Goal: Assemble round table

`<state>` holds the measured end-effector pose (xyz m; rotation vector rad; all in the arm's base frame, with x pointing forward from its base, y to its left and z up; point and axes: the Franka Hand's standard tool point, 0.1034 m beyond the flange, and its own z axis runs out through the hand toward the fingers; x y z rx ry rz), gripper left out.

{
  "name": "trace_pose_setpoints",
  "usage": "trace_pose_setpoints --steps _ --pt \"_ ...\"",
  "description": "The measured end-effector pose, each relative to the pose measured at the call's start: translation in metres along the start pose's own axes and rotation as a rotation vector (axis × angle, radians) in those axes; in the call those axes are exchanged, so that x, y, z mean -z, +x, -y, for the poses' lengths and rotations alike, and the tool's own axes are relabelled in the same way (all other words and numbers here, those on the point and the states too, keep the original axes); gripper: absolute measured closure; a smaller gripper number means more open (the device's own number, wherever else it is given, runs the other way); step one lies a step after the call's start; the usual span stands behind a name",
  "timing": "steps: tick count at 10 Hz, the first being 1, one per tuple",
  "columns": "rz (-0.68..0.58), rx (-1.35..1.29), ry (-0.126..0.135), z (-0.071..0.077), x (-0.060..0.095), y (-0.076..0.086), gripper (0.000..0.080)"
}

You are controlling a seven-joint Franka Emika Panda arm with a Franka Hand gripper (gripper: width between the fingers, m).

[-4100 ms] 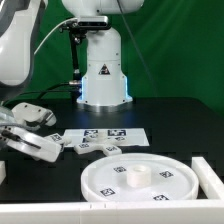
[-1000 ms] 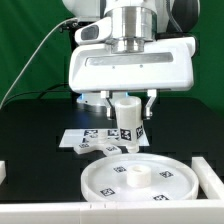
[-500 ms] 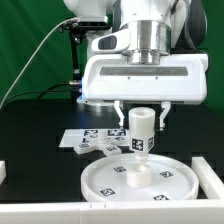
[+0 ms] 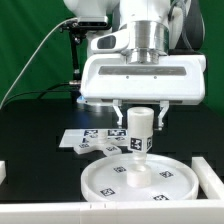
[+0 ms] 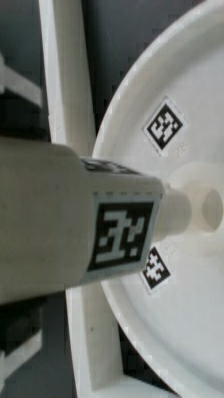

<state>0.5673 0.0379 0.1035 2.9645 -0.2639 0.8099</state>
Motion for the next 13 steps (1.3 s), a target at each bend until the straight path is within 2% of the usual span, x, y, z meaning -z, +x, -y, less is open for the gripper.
trace_pose_setpoints --steps 4,13 --pt "-0.047 0.004 -0.004 -0.002 -0.002 0.003 0.0392" --pt "-0.019 -0.006 -0.022 0.002 -0.017 -0.021 0.0392"
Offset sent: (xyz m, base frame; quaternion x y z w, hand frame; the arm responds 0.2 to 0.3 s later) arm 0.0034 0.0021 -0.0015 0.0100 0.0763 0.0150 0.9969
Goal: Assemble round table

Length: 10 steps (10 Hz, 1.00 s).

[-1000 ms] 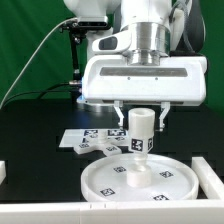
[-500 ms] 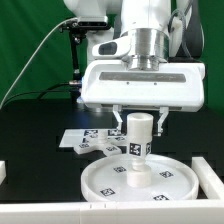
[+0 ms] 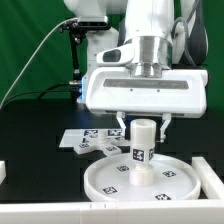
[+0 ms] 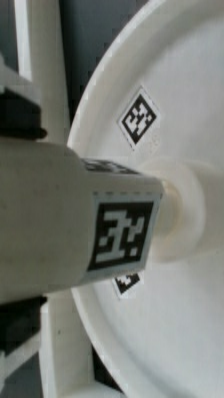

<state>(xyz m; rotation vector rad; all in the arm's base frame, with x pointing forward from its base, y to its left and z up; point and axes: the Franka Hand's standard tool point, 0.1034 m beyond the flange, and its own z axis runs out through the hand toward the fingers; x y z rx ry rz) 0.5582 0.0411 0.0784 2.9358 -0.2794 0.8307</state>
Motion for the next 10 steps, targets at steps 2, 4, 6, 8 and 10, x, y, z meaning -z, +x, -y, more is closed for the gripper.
trace_pose_setpoints --steps 2,4,6,8,10 --pt "0.007 0.005 -0.007 -0.0012 -0.005 -0.0057 0.0392" --pt "-0.005 -0.021 -0.012 -0.0006 -0.006 -0.0049 0.0392" --pt "-0.002 -0.056 -0.02 0.0008 -0.0053 -0.0054 0.0392" --pt "0.009 -0.054 -0.021 0.0 -0.0061 -0.0068 0.0311" --pt "0.055 -0.084 -0.004 -0.0007 0.0031 0.002 0.0185"
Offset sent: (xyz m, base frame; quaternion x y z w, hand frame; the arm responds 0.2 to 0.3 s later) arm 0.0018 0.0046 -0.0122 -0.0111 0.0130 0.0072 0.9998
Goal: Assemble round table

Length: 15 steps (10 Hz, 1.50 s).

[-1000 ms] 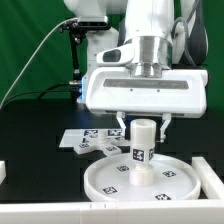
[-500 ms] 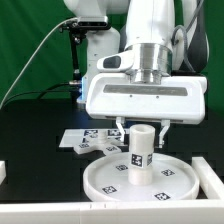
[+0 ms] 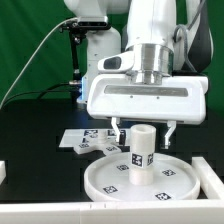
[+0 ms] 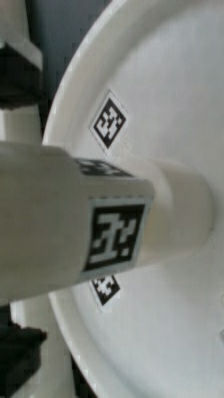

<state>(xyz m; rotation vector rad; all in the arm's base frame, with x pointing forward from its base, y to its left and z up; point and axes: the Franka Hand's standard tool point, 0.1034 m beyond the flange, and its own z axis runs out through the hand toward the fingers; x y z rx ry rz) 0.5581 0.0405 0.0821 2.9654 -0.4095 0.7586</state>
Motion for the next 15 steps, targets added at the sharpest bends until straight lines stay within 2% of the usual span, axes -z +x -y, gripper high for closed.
trace_pose_setpoints --steps 1,3,6,12,13,14,15 --pt "0.037 -0.016 0.007 -0.0012 0.0038 0.0019 0.0161" --pt "0.243 -0.059 0.026 0.0018 0.0072 0.0045 0.0152" --pt "0.432 -0.08 0.028 0.004 0.0033 0.0049 0.015" --pt "0.451 -0.11 0.012 0.0004 -0.0007 -0.0001 0.015" --pt "0.451 -0.11 0.011 0.0003 -0.0008 -0.0002 0.0241" --pt "0.45 -0.113 0.01 -0.0001 -0.0009 0.0 0.0396" --pt "0.451 -0.202 -0.009 -0.0002 -0.0011 -0.0002 0.0395"
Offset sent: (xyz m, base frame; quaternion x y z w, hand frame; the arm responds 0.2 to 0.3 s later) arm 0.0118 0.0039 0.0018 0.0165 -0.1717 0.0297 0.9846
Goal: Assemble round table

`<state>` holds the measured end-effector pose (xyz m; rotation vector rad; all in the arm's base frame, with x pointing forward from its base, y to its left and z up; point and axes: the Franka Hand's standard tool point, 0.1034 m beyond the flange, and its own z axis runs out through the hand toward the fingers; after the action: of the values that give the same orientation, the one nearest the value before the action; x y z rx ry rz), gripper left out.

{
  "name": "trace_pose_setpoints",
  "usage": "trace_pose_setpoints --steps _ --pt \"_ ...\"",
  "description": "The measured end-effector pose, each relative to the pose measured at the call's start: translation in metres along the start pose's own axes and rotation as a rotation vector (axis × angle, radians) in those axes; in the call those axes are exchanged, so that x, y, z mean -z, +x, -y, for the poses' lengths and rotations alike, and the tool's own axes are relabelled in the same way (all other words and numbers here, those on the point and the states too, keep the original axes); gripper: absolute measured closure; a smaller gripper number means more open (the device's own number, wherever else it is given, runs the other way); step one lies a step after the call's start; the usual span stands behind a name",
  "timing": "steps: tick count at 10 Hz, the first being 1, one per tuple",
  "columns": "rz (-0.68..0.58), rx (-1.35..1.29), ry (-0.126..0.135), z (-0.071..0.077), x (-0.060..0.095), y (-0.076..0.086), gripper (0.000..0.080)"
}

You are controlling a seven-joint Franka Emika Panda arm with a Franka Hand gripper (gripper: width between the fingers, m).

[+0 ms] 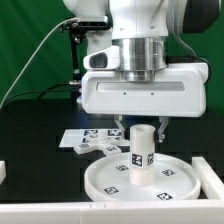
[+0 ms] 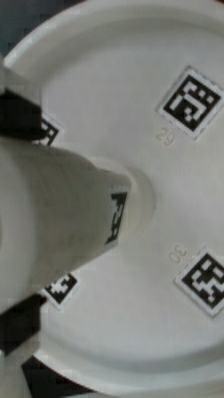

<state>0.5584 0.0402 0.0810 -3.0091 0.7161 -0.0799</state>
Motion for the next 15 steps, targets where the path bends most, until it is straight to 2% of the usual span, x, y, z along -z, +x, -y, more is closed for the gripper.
trace_pose_setpoints --steps 2,3,5,6,8,9,10,11,12,13,15 --pt "0.0 -0.141 -0.001 -0.0002 -0.0003 -0.0001 0.0395" --pt "-0.011 -0.244 -0.01 0.002 -0.0005 -0.0014 0.0395" --pt "-0.018 -0.599 -0.001 0.0022 -0.0011 -0.0008 0.0395" --pt "-0.029 -0.759 0.014 0.0012 -0.0014 0.0003 0.0395" --pt "-0.058 -1.003 0.075 -0.0014 -0.0013 0.001 0.0393" --pt "-0.05 -1.092 0.09 -0.0007 -0.0013 -0.0003 0.0393" --pt "-0.05 -1.093 0.089 -0.0008 -0.0015 -0.0003 0.0321" --pt "-0.05 -1.079 0.087 -0.0012 -0.0023 -0.0005 0.0321" --pt "-0.052 -1.038 0.085 -0.0014 -0.0025 -0.0005 0.0187" --pt "-0.043 -0.849 0.065 -0.0029 -0.0022 0.0001 0.0187" --pt "-0.019 -0.53 0.044 -0.0016 -0.0019 -0.0009 0.0151"
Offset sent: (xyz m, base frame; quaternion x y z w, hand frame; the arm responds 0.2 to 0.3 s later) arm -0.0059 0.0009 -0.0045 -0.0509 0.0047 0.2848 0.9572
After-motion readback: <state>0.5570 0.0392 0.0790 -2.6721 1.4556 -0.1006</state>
